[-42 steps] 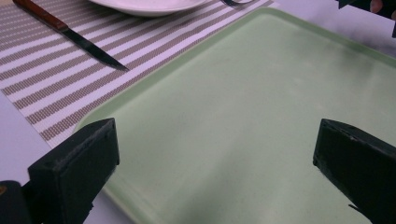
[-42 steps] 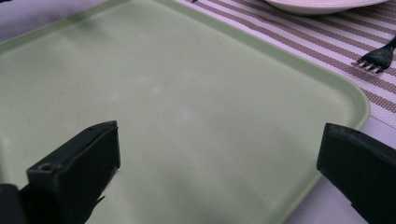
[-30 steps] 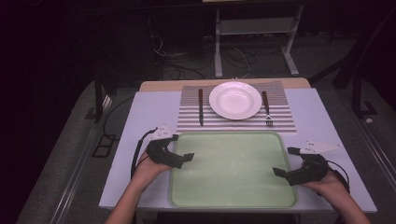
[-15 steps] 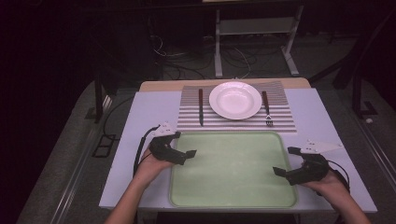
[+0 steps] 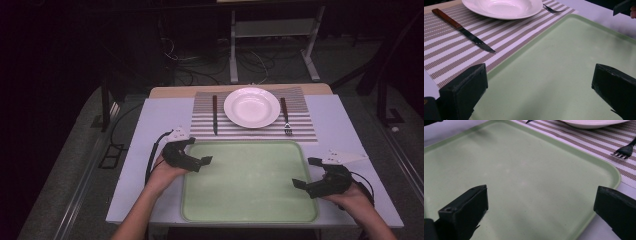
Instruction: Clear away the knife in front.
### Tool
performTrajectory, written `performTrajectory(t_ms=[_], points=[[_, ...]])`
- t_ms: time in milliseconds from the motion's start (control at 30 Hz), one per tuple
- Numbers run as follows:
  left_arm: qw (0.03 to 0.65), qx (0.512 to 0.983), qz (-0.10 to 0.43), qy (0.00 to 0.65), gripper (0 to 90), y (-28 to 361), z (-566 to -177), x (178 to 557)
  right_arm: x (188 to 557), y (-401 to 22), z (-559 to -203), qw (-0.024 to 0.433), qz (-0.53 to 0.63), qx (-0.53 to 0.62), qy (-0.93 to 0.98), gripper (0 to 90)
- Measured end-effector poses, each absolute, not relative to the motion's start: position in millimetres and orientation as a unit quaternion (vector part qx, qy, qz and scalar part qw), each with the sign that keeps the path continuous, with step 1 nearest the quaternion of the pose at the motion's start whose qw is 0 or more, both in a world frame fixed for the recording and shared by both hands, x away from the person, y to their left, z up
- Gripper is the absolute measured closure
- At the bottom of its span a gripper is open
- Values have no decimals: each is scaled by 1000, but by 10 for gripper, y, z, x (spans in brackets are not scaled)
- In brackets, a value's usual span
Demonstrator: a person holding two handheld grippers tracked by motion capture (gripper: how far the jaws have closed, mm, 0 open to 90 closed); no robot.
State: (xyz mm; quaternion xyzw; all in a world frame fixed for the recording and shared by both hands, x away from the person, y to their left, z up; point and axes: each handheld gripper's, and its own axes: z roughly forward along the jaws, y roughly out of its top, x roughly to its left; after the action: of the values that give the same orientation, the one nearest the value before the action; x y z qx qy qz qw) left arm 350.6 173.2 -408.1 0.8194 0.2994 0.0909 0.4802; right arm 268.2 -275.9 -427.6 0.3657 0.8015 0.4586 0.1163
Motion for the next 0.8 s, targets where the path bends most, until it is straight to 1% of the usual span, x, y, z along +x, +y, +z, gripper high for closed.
performTrajectory(t_ms=[800], points=[[479,819,97,299,0,1647,-4084,3763,2685,-2753,-4287,116,459,368,800,0]])
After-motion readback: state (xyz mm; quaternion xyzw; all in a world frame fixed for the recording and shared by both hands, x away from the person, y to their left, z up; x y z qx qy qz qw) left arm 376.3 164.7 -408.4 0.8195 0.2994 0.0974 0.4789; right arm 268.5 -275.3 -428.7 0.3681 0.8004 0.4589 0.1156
